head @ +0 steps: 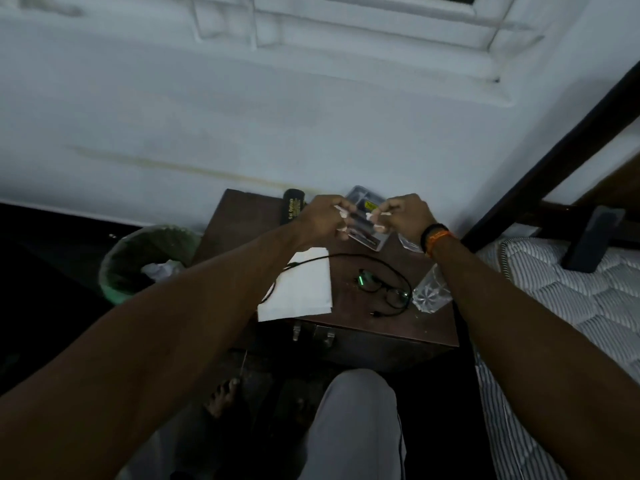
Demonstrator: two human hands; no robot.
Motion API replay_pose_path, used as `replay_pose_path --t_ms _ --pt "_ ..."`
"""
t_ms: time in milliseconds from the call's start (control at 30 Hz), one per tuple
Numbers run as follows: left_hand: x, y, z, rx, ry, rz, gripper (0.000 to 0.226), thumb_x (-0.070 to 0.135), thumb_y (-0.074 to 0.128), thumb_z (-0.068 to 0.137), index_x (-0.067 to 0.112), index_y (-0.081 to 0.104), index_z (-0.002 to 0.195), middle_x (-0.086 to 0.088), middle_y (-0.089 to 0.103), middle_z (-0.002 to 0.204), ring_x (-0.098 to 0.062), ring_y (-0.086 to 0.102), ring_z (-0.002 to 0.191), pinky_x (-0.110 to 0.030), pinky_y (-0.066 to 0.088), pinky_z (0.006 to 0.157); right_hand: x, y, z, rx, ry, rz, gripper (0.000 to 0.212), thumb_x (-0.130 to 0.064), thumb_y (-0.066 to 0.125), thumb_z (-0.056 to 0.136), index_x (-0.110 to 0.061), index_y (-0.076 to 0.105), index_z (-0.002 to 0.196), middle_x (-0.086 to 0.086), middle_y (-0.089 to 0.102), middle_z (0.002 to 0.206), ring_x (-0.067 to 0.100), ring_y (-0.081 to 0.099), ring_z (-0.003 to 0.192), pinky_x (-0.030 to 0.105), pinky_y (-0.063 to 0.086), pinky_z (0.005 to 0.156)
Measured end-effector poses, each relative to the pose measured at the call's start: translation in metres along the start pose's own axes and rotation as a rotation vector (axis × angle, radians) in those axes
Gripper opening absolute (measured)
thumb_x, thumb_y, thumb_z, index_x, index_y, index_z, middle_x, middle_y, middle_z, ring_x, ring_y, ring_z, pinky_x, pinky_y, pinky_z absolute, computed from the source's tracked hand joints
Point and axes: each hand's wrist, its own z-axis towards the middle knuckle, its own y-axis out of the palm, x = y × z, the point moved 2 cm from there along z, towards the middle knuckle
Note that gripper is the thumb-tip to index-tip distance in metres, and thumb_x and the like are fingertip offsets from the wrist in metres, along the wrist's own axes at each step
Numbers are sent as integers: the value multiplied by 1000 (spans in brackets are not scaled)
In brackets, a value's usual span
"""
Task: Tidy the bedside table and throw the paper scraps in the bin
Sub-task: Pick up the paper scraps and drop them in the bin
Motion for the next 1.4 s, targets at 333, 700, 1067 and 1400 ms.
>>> replay_pose_path --t_ms 333,700,1067,1400 --pt "-15 -107 -45 208 -25 3 18 -16 50 83 -9 65 89 -21 66 82 -20 65 54 -26 57 52 -68 121 -1 -244 51 460 15 -3 74 82 8 65 88 15 69 84 20 69 74 26 60 76" --pt "-89 -241 -118 408 -251 -91 30 -6 45 91 3 62 68 -8 61 56 -19 56 50 -22 48 43 -131 255 -21 -459 173 493 16 7 63 87 7 64 103 22 64 100 28 67 89 24 60 69" --pt "-149 -331 -163 609 -404 -81 31 1 42 87 7 61 64 -8 48 57 -18 36 45 -22 25 45 -171 370 -39 -496 94 169 21 6 60 90 17 62 109 19 63 96 19 62 67 17 56 52" --pt "-229 -364 -123 548 -391 -308 22 -9 48 92 -10 64 107 -11 60 85 -20 58 76 -33 57 69 -161 476 10 -431 91 -84 16 -4 65 84 6 74 93 20 74 96 29 71 84 38 61 77"
